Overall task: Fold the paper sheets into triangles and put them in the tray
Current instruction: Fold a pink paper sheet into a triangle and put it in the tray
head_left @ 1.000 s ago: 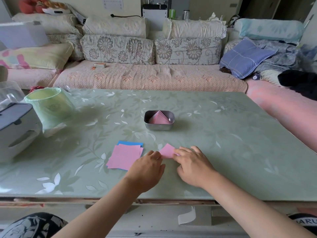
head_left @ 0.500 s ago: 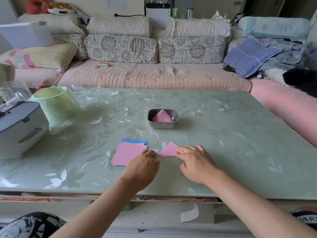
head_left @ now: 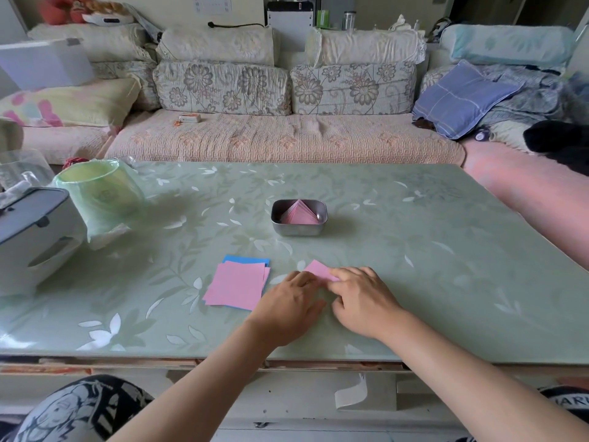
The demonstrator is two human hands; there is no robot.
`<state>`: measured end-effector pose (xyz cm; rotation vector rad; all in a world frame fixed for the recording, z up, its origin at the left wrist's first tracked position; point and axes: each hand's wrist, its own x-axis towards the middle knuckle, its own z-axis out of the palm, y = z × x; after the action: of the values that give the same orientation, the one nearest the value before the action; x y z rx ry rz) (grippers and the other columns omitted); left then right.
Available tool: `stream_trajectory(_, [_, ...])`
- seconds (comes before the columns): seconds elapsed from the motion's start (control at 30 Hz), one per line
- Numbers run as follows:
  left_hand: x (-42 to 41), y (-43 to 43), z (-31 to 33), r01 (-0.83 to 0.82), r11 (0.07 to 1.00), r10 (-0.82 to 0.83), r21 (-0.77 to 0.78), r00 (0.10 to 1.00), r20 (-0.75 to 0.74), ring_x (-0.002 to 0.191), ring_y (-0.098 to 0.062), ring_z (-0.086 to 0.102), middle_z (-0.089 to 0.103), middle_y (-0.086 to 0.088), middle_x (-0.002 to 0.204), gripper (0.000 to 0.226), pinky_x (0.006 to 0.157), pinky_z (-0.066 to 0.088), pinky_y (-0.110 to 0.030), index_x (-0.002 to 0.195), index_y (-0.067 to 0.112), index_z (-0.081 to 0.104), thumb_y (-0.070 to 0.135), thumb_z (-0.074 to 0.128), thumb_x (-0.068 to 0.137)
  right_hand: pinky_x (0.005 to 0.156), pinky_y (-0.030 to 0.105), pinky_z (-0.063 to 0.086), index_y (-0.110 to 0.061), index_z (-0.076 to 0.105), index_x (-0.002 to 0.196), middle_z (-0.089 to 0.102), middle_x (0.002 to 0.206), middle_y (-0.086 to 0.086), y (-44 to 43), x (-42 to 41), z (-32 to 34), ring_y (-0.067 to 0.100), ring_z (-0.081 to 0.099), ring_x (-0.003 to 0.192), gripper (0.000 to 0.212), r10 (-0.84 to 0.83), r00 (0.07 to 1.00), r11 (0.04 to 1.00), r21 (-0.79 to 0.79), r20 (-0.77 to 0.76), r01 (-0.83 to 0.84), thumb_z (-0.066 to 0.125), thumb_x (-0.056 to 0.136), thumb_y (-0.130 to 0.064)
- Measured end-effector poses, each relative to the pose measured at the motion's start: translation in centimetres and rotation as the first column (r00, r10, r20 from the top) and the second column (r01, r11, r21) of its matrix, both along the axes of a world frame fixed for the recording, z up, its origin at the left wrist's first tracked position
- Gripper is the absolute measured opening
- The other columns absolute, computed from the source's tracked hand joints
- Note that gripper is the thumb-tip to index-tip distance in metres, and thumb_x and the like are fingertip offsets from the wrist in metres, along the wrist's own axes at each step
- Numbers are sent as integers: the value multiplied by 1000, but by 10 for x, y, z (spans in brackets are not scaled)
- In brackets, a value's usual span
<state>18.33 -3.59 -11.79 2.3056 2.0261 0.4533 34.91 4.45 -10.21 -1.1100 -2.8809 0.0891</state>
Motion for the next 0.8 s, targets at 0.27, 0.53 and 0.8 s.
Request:
stream_trajectory(0.27, [7,2,1,-28,1000,28,2,985,-172,113,-23,44,47,1,130,59,91,46,-37,143,33,41,65,24,96,104,38,32,-33,66,122,52,144,-6,0,10,3,19,46,130,42,-70,997,997,39,19,69,43,87,-30])
stream_trajectory(0.53, [9,8,5,-31,999,29,-12,982,-189,112,-23,40,45,-1,126,55,95,43,-39,141,40,42,66,26,95,102,34,31,-40,68,123,55,143,-8,11,29,6,18,48,129,43,-164,986,986,42,-2,164,46,88,-32])
stream_trajectory(0.8, [3,12,9,-30,998,28,-57,999,-24,116,-19,37,45,2,122,46,99,40,-37,137,40,50,60,39,97,97,33,36,-41,72,116,63,133,-10,17,37,7,19,55,120,41,-194,980,979,52,-38,195,48,85,-31])
